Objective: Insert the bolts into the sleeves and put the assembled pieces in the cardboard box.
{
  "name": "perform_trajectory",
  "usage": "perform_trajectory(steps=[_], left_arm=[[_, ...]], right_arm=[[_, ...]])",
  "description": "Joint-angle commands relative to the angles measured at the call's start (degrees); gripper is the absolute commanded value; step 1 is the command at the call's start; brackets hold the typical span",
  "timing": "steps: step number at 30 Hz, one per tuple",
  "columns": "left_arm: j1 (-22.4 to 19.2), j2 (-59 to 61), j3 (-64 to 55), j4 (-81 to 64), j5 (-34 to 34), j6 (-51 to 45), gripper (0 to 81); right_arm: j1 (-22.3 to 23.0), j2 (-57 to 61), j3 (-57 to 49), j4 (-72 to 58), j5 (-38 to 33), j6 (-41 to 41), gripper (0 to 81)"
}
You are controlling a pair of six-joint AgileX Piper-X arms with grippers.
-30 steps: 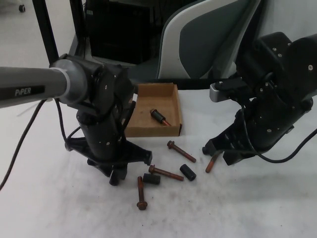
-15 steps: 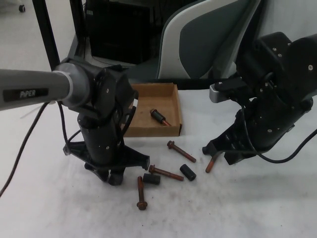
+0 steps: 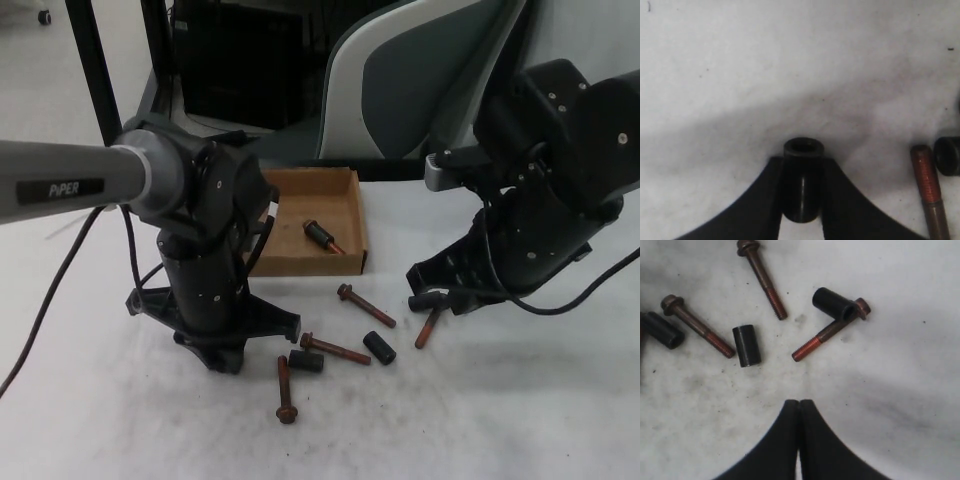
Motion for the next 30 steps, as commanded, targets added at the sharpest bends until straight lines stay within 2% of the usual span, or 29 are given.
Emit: perform_trajectory(steps=[1, 7, 9, 11, 15, 17, 30], left_arm=[[-0.1, 0.8, 0.4, 0.1, 5.0, 1.4, 0.6], [0.0, -3.1, 1.6, -1.5, 5.7, 2.6, 0.8], [0.1, -5.3, 3.5, -3.2, 6.2, 2.4, 0.8], [0.1, -8.0, 6.0, -5.1, 6.2, 2.0, 0.8], [0.1, -13.7, 12.1, -10.2, 7.1, -0.1, 0.8], [0.1, -16.6, 15.3, -12.5, 8.0, -1.4, 0.8], [0.0, -34.9, 31.0, -24.8, 9.5, -5.6, 0.8]], right_arm=[[-0.2, 1.8, 0.0, -1.8, 2.9, 2.9, 0.0], [-0.2, 4.1, -0.1, -1.0, 2.4, 5.0, 0.1], [-0.2, 4.7, -0.1, -1.0, 1.2, 6.0, 2.8], [-0.2, 5.0, -0.1, -1.2, 1.1, 7.2, 10.5], [-0.2, 5.6, -0.1, -1.5, 1.3, 8.9, 34.8], [-0.2, 6.0, -0.1, -1.6, 1.9, 10.9, 43.2], [-0.2, 11.6, -3.6, -5.8, 2.5, 19.1, 43.8]])
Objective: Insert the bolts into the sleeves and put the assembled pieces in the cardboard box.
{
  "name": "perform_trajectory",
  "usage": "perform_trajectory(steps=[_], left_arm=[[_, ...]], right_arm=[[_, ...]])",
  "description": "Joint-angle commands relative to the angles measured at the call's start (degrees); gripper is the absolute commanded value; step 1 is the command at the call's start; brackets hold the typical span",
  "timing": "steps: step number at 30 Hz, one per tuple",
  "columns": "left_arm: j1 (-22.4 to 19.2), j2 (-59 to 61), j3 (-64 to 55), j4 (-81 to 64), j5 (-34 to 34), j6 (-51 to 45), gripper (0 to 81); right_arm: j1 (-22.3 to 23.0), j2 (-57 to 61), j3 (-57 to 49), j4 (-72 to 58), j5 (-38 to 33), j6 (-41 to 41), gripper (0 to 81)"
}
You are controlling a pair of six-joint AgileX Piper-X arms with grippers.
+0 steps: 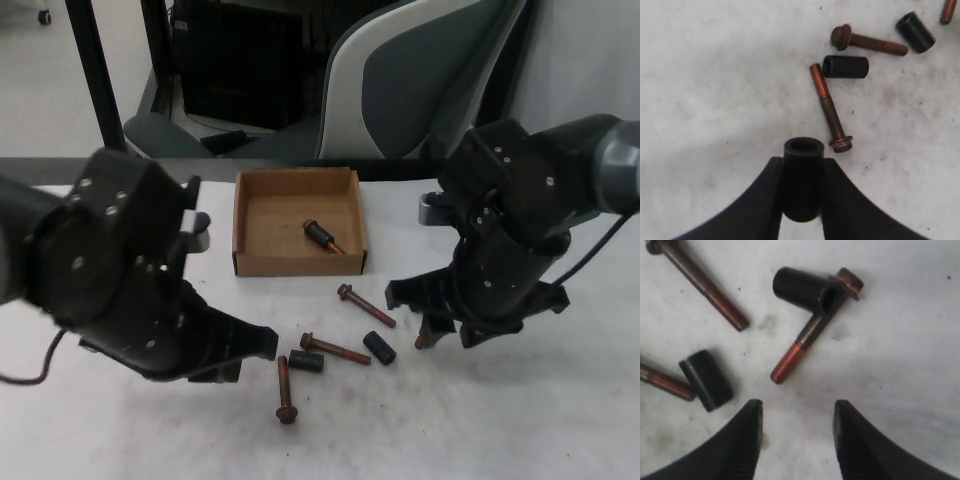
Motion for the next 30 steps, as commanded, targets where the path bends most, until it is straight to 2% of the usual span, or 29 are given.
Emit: perform_trajectory(steps=[1, 7, 16, 21, 30], left_arm=[[-0.2, -4.4, 2.7, -4.8, 0.3, -0.8, 0.8], [-0.2, -10.2, 6.3, -7.5, 0.3, -0.8, 0.8], [-0.2, -11.0, 6.5, -7.7, 0.3, -0.8, 0.8], [-0.2, -11.0, 6.5, -8.6, 0.3, -0.8, 0.8], [-0.2, -11.0, 6.5, -8.9, 0.3, -0.8, 0.8]], right_arm=[[-0.2, 1.0, -2.2, -1.6, 1.0, 2.4, 43.8], [-1.5, 4.2, -6.1, -1.2, 2.0, 5.6, 43.8], [-5.1, 4.6, -6.5, 2.8, 3.5, 9.4, 43.8], [-4.8, 4.6, -7.0, 1.0, -0.5, 13.3, 43.8], [-2.8, 5.6, -7.1, -0.3, -0.1, 16.0, 43.8]])
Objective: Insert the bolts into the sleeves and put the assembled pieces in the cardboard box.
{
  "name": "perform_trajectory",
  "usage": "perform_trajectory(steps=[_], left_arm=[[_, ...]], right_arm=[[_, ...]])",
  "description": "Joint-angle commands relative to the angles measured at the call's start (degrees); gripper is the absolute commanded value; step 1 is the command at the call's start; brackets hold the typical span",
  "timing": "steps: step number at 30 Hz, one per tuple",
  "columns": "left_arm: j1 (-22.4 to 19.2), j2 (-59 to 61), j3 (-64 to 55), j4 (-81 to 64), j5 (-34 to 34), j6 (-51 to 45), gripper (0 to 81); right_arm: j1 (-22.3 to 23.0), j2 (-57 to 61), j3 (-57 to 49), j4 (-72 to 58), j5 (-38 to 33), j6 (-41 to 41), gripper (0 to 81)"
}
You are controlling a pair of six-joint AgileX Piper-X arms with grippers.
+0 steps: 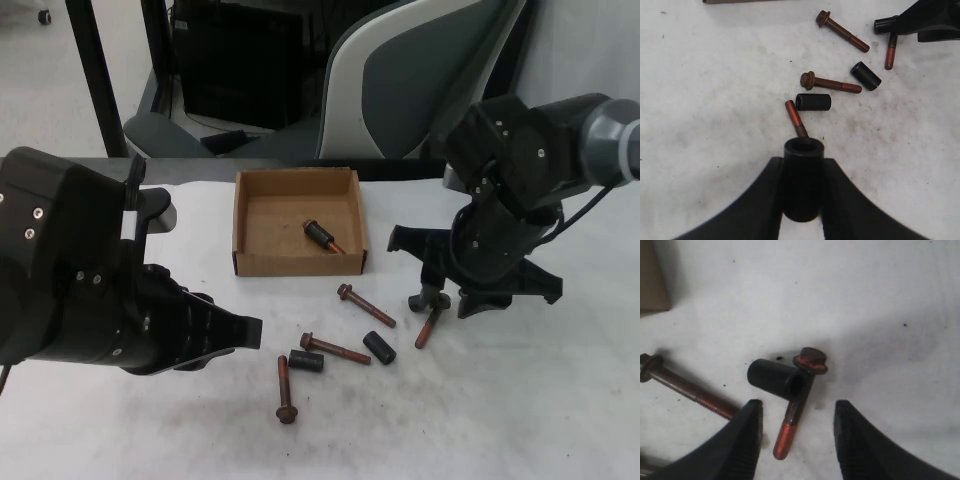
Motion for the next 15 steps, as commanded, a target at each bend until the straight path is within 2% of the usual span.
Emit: perform_trajectory(steps=[1, 8, 15], left_arm=[[-0.2, -0.7, 0.0, -0.7, 0.2, -0.4, 0.8], [-0.2, -0.7, 0.0, -0.7, 0.2, -0.9, 0.8], [-0.2, -0.7, 0.0, -1.2, 0.2, -1.7, 0.8]], right_arm=[[0.5, 1.2, -0.6, -0.4, -0.4, 1.9, 43.8], [0.5, 3.3, -0.9, -0.4, -0.8, 3.6, 43.8], [0.5, 3.9, -1.2, -0.1, 2.9, 6.6, 41.9]])
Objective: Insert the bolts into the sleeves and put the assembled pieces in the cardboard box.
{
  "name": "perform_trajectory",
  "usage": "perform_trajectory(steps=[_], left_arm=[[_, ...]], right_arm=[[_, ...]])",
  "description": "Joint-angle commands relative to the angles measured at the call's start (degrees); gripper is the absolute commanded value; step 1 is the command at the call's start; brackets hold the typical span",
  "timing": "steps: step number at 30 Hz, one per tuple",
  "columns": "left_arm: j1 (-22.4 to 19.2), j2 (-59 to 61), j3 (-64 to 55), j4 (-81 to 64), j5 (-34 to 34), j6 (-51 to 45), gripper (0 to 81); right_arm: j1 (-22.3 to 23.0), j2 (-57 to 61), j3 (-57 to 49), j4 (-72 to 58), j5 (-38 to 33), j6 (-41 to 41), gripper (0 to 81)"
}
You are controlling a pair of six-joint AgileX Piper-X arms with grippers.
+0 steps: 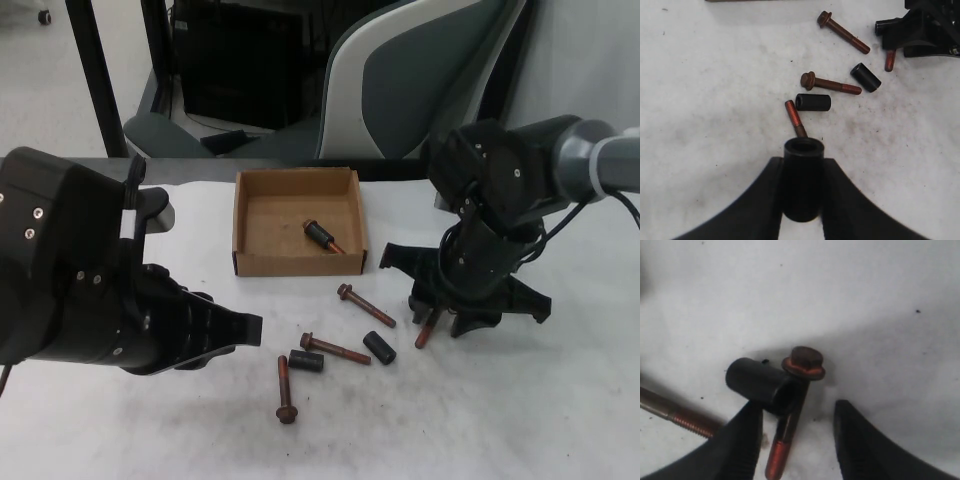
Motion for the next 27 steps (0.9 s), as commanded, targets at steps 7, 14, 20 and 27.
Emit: perform_trajectory(steps=[7, 14, 20, 27], left_arm=[[-0.2, -0.7, 0.0, -1.3, 0.2, -0.4, 0.8], [-0.2, -0.7, 0.0, -1.3, 0.2, -0.4, 0.8], [-0.2, -0.7, 0.0, -1.3, 0.2, -0.4, 0.8], [-0.2, -0.7, 0.0, -1.3, 1.5, -0.4, 0.8]], right_arm=[[0.1, 0.4, -0.5, 0.0, 2.4, 4.0, 33.0], [0.1, 0.4, -0.5, 4.1, 4.5, 8.1, 33.0], [0.1, 0.4, -0.5, 6.2, 6.1, 8.4, 33.0], [-0.1, 0.4, -0.5, 6.2, 8.3, 11.5, 33.0]])
